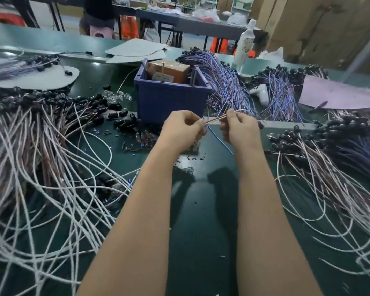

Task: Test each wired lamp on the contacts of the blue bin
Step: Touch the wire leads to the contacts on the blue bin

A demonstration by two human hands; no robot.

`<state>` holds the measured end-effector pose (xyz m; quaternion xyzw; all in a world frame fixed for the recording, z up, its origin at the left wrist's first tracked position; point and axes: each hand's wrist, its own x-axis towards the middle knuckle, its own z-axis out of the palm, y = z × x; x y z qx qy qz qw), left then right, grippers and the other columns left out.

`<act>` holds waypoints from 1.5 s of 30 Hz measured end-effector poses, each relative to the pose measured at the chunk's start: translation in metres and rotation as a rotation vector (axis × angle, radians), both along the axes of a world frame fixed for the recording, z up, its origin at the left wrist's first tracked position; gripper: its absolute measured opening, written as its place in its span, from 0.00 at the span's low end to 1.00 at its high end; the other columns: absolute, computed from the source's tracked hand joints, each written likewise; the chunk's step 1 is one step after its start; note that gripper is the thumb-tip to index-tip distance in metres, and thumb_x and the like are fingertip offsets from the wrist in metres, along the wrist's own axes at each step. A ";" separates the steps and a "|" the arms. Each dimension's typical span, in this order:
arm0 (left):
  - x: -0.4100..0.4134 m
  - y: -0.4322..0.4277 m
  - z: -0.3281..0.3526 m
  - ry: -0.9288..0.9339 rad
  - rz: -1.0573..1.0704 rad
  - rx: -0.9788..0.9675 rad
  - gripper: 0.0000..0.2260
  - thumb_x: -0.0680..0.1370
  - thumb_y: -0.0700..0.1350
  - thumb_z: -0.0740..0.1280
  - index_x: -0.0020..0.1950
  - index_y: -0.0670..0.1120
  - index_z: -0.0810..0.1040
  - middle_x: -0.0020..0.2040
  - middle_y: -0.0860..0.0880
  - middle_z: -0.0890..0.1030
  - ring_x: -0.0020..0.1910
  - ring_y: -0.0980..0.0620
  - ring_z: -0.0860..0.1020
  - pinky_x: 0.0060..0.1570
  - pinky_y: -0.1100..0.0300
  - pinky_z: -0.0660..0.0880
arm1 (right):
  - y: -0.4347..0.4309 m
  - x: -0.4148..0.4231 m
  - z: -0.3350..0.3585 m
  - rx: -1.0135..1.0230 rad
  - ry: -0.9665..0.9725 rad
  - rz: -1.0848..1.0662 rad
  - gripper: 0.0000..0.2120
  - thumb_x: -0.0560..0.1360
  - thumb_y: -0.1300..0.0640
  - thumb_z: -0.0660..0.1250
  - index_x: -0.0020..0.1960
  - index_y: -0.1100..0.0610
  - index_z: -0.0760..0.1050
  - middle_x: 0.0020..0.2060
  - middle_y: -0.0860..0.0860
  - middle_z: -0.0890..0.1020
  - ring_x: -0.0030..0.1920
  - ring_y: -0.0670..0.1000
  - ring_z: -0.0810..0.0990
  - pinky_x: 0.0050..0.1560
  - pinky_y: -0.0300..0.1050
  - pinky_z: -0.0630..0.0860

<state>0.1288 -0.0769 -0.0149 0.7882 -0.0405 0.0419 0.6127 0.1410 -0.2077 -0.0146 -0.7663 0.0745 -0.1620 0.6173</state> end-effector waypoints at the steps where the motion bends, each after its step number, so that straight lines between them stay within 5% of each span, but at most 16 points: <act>1: 0.001 0.002 -0.001 0.007 0.008 0.006 0.07 0.79 0.42 0.65 0.41 0.47 0.78 0.34 0.52 0.81 0.33 0.56 0.78 0.34 0.65 0.74 | -0.001 0.003 -0.001 -0.039 0.012 -0.006 0.18 0.82 0.55 0.57 0.34 0.56 0.72 0.28 0.49 0.74 0.29 0.46 0.70 0.33 0.40 0.69; 4: 0.004 0.006 -0.004 0.010 0.047 0.050 0.07 0.79 0.42 0.64 0.42 0.47 0.77 0.33 0.54 0.80 0.30 0.59 0.77 0.30 0.67 0.70 | -0.002 0.009 -0.006 -0.074 0.032 0.013 0.17 0.82 0.54 0.57 0.37 0.58 0.72 0.28 0.49 0.72 0.29 0.46 0.69 0.35 0.43 0.68; 8: 0.006 0.005 -0.005 0.025 0.091 0.026 0.06 0.80 0.42 0.62 0.45 0.46 0.77 0.33 0.54 0.80 0.28 0.61 0.77 0.28 0.69 0.69 | 0.006 0.009 -0.013 0.238 0.058 0.041 0.15 0.82 0.55 0.57 0.38 0.57 0.72 0.26 0.48 0.73 0.23 0.42 0.70 0.26 0.35 0.69; 14: 0.008 0.010 -0.007 0.031 0.113 0.115 0.06 0.80 0.44 0.62 0.45 0.47 0.76 0.35 0.53 0.80 0.32 0.57 0.74 0.39 0.61 0.71 | 0.004 0.006 -0.014 0.644 0.101 -0.026 0.16 0.82 0.54 0.58 0.37 0.58 0.72 0.23 0.48 0.74 0.26 0.46 0.69 0.23 0.34 0.67; 21: 0.006 0.003 -0.003 -0.032 0.209 0.144 0.04 0.80 0.44 0.62 0.47 0.47 0.75 0.44 0.49 0.79 0.41 0.52 0.76 0.43 0.61 0.69 | 0.020 -0.005 -0.013 0.323 0.133 0.500 0.07 0.78 0.58 0.66 0.43 0.61 0.74 0.31 0.51 0.77 0.29 0.46 0.72 0.30 0.35 0.71; 25: 0.006 0.004 -0.001 -0.066 0.204 0.146 0.04 0.80 0.44 0.62 0.48 0.46 0.76 0.45 0.48 0.81 0.43 0.51 0.77 0.45 0.60 0.71 | 0.022 -0.005 -0.008 0.239 0.004 0.363 0.06 0.77 0.63 0.65 0.41 0.59 0.74 0.29 0.49 0.80 0.28 0.44 0.76 0.31 0.34 0.74; 30: 0.007 0.013 -0.002 -0.040 0.105 0.129 0.05 0.81 0.44 0.62 0.47 0.47 0.76 0.35 0.56 0.80 0.29 0.62 0.72 0.32 0.65 0.69 | 0.006 0.001 -0.004 0.684 -0.105 -0.059 0.06 0.79 0.64 0.61 0.44 0.58 0.71 0.32 0.53 0.77 0.25 0.44 0.75 0.28 0.35 0.74; 33: 0.008 0.016 -0.003 -0.029 0.101 0.089 0.05 0.81 0.44 0.62 0.47 0.47 0.76 0.35 0.56 0.80 0.22 0.65 0.71 0.24 0.72 0.66 | 0.001 0.002 -0.005 0.841 -0.101 -0.097 0.04 0.80 0.62 0.60 0.46 0.59 0.69 0.32 0.53 0.78 0.26 0.46 0.78 0.30 0.36 0.77; 36: 0.008 0.012 -0.005 -0.047 0.122 0.054 0.05 0.80 0.44 0.63 0.49 0.46 0.77 0.34 0.56 0.79 0.23 0.67 0.71 0.26 0.73 0.66 | 0.009 0.000 -0.007 0.601 0.032 0.124 0.07 0.79 0.58 0.63 0.45 0.60 0.73 0.34 0.52 0.79 0.29 0.46 0.78 0.34 0.36 0.78; 39: 0.009 0.008 -0.008 -0.054 0.121 0.040 0.05 0.80 0.44 0.63 0.50 0.45 0.78 0.35 0.55 0.79 0.33 0.62 0.75 0.42 0.64 0.72 | 0.021 -0.003 -0.010 0.426 0.083 0.299 0.07 0.78 0.60 0.65 0.41 0.59 0.75 0.31 0.51 0.80 0.30 0.47 0.76 0.32 0.35 0.75; 45: 0.008 0.006 -0.010 -0.051 0.114 0.028 0.04 0.80 0.44 0.63 0.48 0.46 0.77 0.33 0.56 0.80 0.32 0.61 0.74 0.37 0.63 0.70 | 0.019 -0.003 -0.009 0.426 0.029 0.139 0.09 0.77 0.62 0.66 0.38 0.60 0.74 0.29 0.51 0.78 0.27 0.44 0.76 0.32 0.33 0.76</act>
